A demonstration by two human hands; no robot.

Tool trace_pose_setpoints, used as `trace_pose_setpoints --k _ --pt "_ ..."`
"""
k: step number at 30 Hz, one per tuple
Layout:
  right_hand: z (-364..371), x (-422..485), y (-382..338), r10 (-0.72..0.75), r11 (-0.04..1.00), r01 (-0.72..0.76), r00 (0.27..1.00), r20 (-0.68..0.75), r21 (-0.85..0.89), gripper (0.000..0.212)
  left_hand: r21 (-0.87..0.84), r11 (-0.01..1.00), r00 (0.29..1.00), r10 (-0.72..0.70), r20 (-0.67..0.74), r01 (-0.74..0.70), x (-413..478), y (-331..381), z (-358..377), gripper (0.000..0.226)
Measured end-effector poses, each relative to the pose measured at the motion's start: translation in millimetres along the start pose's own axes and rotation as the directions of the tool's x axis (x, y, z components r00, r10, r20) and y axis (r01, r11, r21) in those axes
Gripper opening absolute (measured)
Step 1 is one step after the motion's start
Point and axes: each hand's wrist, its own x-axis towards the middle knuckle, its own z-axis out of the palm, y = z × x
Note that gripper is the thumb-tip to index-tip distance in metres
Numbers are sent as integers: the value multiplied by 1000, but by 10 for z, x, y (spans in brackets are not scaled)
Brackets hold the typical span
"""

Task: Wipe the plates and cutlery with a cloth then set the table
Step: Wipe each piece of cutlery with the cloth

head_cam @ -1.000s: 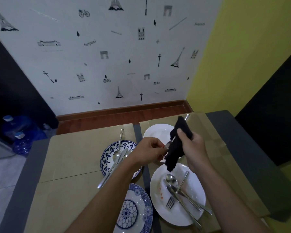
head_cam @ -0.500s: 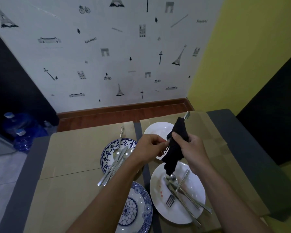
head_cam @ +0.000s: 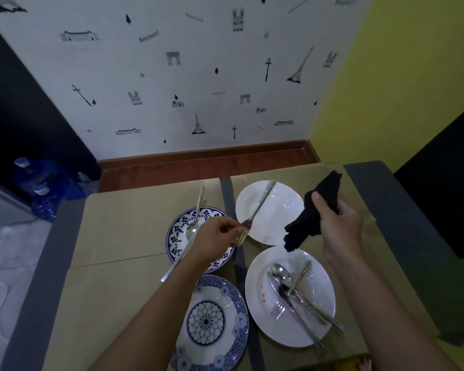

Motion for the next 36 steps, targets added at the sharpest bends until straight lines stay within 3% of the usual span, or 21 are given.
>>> trace_pose_setpoints --k 3,9,17,26,36 --pt "21 -9 58 44 998 -42 997 59 -39 4 21 996 983 -79 -164 84 107 -211 -70 9" --pt "72 -47 234 119 985 -98 981 151 -139 8 72 971 915 -191 -356 230 342 -576 -251 14" --pt "12 11 403 140 981 -110 971 195 -157 11 115 922 810 -259 -527 370 643 -859 -532 21" --pt "-27 38 470 165 979 -138 969 182 -153 12 214 873 832 -303 -464 437 760 -1100 -536 24" --pt "-98 17 459 151 983 -125 967 206 -132 9 380 838 891 -245 -381 392 707 -1111 -551 16"
